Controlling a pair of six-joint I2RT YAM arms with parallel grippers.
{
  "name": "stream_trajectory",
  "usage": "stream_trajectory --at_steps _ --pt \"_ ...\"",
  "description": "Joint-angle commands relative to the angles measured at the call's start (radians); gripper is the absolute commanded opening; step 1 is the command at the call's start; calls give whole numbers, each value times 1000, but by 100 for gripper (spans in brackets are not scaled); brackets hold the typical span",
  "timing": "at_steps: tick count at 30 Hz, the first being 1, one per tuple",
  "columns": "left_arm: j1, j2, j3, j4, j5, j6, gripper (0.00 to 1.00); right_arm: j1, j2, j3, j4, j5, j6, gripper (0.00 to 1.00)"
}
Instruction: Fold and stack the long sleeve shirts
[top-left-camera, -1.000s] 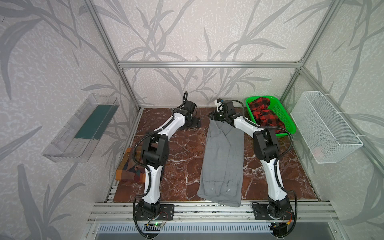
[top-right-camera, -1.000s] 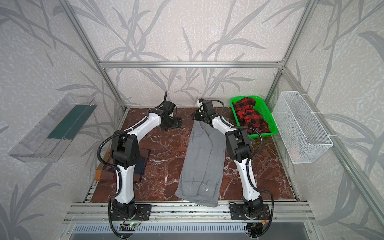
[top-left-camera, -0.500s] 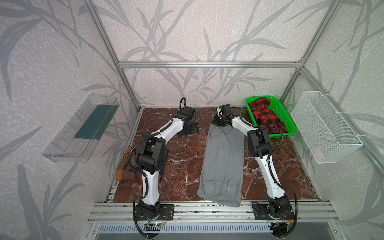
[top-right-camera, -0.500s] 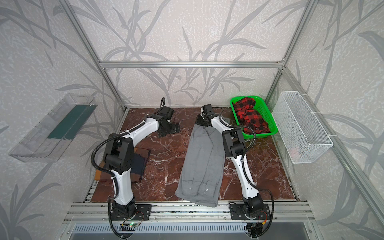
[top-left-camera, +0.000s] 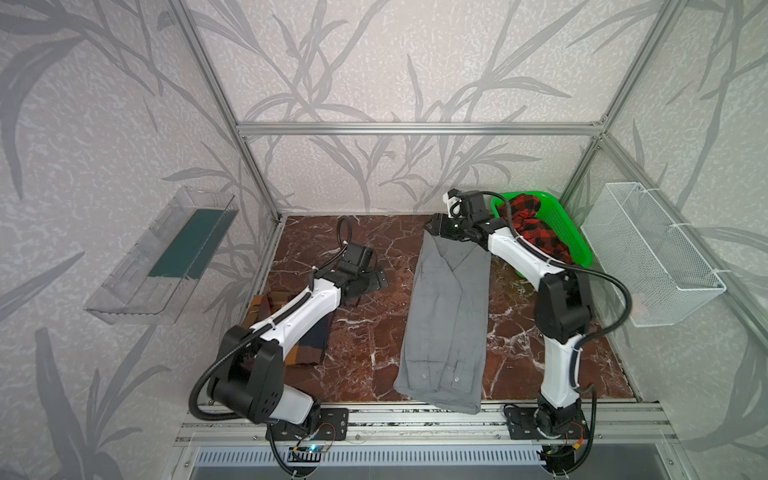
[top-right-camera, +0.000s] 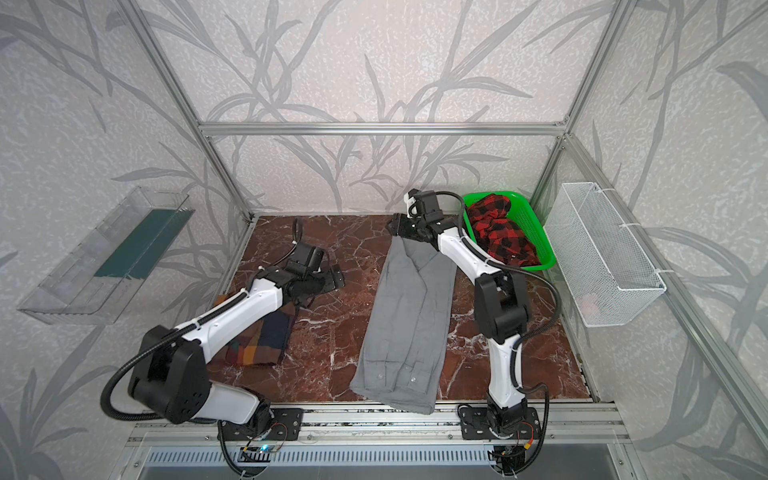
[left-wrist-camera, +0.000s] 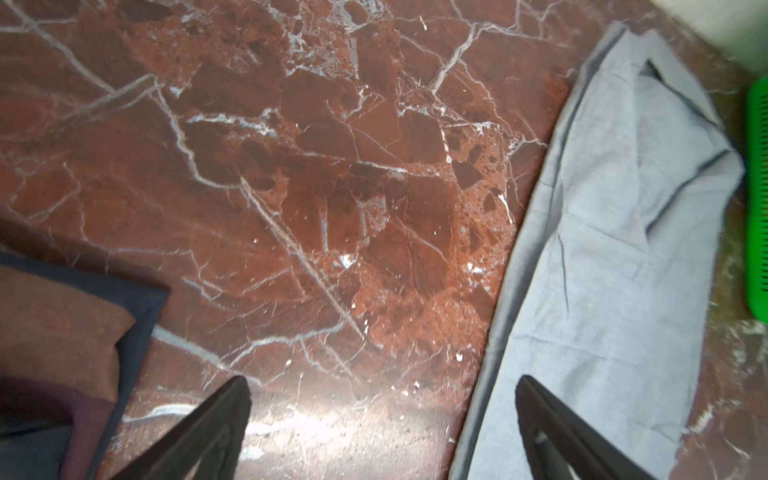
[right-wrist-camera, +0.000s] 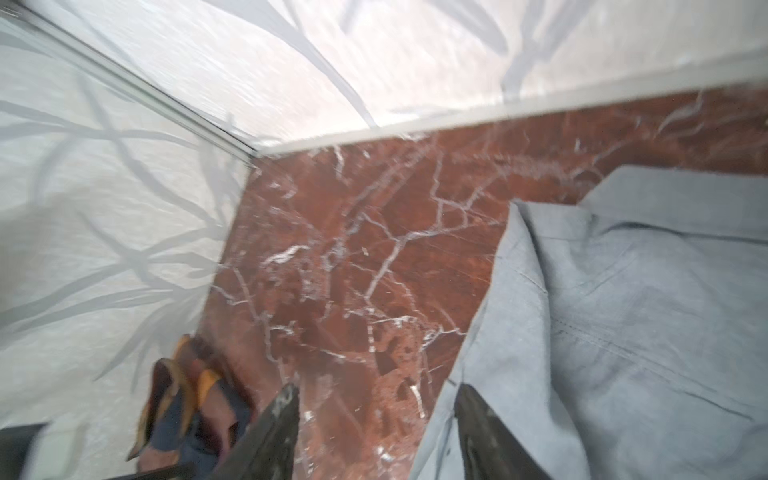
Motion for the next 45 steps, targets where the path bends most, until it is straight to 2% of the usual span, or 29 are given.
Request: stream_trajectory --at_steps 1,4,8,10,14,17,21,27,30,32,35,41,45 --pt "-10 -104 -104 61 64 -28 99 3 -227 -190 20 63 -30 65" --pt "-56 -157 -146 4 68 -24 99 15 -441 -414 -18 126 -32 67" --pt "-185 -200 -200 -55 35 -51 99 41 -736 -708 -109 211 -10 67" --pt "-221 -226 -254 -52 50 -81 99 69 -880 -841 -159 227 17 67" --pt "-300 -279 -368 -16 87 -154 99 168 -1146 -1062 -330 295 125 67" --pt "-394 -292 -403 -24 57 -185 99 283 -1306 -1185 -442 350 253 67" --pt "-473 -286 -456 21 59 -231 99 415 -1454 -1293 -557 400 407 67" --pt "-560 -229 -497 133 95 -284 99 558 -1486 -1408 -541 396 578 68" --pt "-601 -186 -511 193 113 -308 99 673 -1424 -1446 -429 431 664 68" --pt "-622 -163 -520 235 120 -329 99 708 -1362 -1444 -381 453 685 68" --pt "-646 -150 -534 266 123 -353 99 720 -1286 -1454 -284 429 696 68" --pt "-665 -145 -598 372 157 -366 99 738 -1276 -1508 -160 429 753 68" --pt "-671 -122 -594 392 192 -345 88 768 -1276 -1489 -196 445 776 65"
